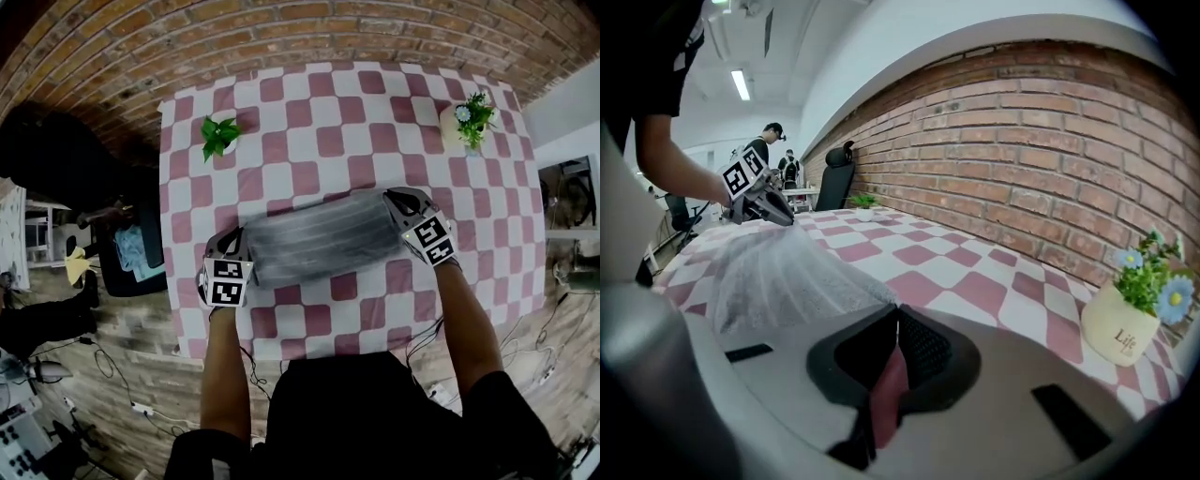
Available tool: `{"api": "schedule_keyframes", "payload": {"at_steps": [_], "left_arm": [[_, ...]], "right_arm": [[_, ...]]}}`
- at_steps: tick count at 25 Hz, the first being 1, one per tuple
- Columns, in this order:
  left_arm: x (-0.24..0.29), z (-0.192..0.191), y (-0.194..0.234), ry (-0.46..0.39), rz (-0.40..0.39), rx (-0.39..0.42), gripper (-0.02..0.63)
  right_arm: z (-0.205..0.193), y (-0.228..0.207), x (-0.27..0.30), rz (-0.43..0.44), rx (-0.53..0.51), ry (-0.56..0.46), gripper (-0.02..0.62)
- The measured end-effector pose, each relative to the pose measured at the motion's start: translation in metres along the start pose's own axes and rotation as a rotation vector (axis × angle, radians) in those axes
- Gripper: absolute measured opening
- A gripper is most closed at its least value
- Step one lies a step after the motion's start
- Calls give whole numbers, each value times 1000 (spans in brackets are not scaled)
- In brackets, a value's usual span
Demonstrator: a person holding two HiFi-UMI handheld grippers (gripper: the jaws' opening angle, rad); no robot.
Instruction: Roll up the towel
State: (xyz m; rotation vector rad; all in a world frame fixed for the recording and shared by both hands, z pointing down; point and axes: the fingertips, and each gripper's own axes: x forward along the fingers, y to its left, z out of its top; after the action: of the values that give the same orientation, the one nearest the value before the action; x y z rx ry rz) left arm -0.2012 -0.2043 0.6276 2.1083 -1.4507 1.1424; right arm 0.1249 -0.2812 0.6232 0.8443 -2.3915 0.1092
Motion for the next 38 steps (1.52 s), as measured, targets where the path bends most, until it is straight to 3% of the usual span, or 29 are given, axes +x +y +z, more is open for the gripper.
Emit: {"api": "schedule_keyframes", "payload": {"at_steps": [5, 10, 15, 18, 33, 38], "left_arm": [[8, -2, 4, -3, 45, 0, 32], [-6, -5, 15, -16, 123, -8, 171], [-34, -11, 17, -73, 163, -72, 169], [-50, -18, 5, -90, 154, -98, 169], [-104, -67, -90, -49, 50, -58, 161], [-105, -79, -113, -32, 22, -62, 160]], "right_arm": [[-13, -4, 7, -14, 17, 27, 11], [-12, -6, -8, -57, 43, 5, 68], [-9, 14, -30, -45, -10, -3, 73], [-3, 29, -47, -35, -8, -31, 73], [-17, 92, -113, 46, -28, -32, 74], [-2, 111, -105, 116, -119, -32, 74]]}}
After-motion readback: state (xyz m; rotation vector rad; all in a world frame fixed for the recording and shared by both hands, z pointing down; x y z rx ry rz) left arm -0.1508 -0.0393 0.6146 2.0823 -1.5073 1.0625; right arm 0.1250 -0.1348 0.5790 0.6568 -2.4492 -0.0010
